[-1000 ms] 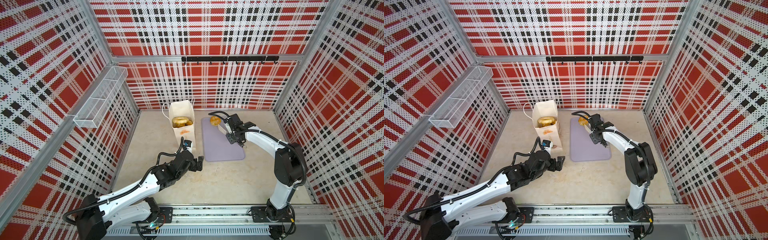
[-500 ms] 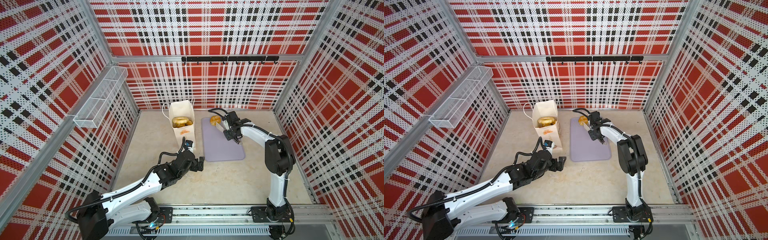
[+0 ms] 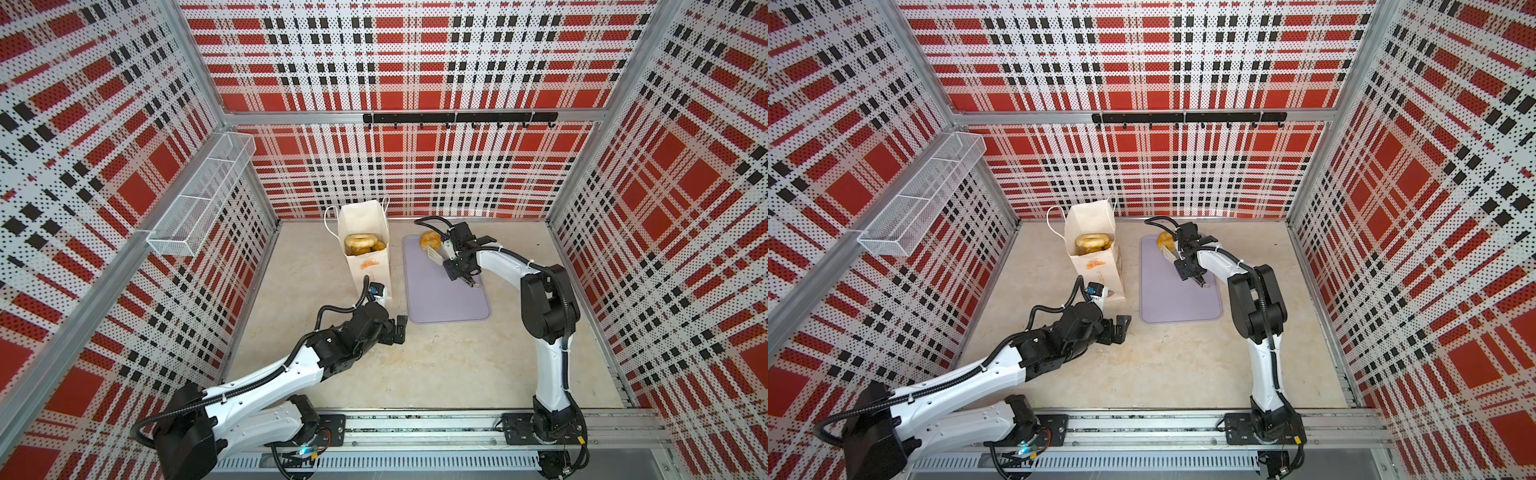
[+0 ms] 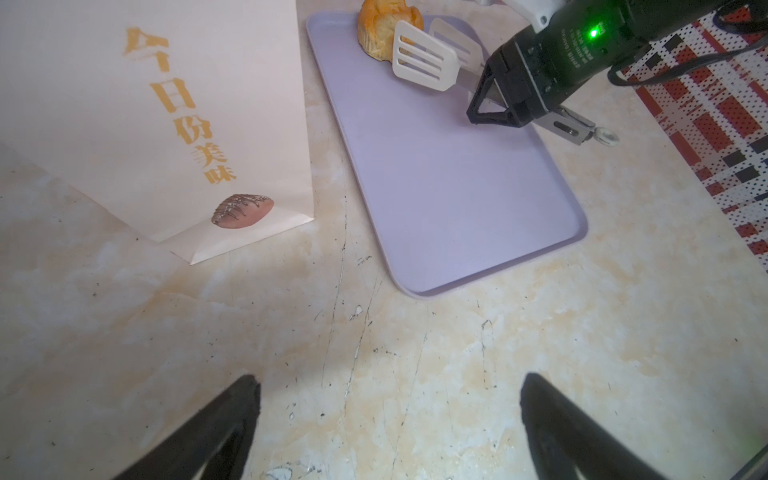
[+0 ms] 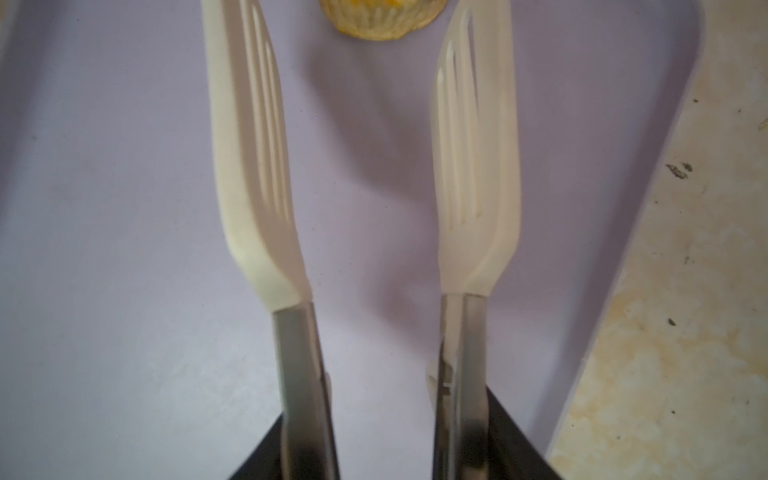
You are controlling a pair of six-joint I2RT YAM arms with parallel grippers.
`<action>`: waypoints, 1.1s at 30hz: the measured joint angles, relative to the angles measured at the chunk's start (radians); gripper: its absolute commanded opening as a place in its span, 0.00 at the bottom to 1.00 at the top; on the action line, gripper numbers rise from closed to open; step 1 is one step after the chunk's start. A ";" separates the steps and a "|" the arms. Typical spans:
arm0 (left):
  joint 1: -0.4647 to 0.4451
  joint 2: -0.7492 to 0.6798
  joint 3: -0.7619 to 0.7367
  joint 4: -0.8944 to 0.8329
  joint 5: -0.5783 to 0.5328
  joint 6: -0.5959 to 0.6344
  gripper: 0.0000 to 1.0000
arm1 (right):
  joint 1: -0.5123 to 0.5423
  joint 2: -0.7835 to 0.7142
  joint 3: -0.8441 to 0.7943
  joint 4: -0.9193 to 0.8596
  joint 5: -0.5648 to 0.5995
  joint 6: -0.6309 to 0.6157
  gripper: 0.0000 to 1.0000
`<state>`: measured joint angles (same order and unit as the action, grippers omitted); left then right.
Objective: Place the fake bread into the paper bag
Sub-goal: 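Lower the tongs and close them on the round puff pastry with the right gripper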
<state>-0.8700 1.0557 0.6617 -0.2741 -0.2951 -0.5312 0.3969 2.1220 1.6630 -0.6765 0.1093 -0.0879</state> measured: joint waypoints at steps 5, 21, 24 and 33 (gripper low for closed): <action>0.000 0.000 0.000 0.002 0.000 0.000 0.99 | 0.000 0.038 0.048 0.002 -0.011 0.003 0.55; 0.005 0.000 0.000 0.005 0.006 0.000 0.99 | 0.000 0.106 0.114 -0.007 0.011 0.028 0.59; 0.005 0.003 0.000 0.005 0.009 0.000 0.99 | 0.000 0.106 0.129 -0.008 0.006 0.028 0.61; 0.006 0.014 0.000 0.005 0.023 0.000 0.99 | 0.000 0.150 0.197 -0.028 0.007 0.026 0.63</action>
<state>-0.8639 1.0698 0.6617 -0.2687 -0.2722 -0.5312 0.3969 2.2715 1.8603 -0.7044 0.1165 -0.0616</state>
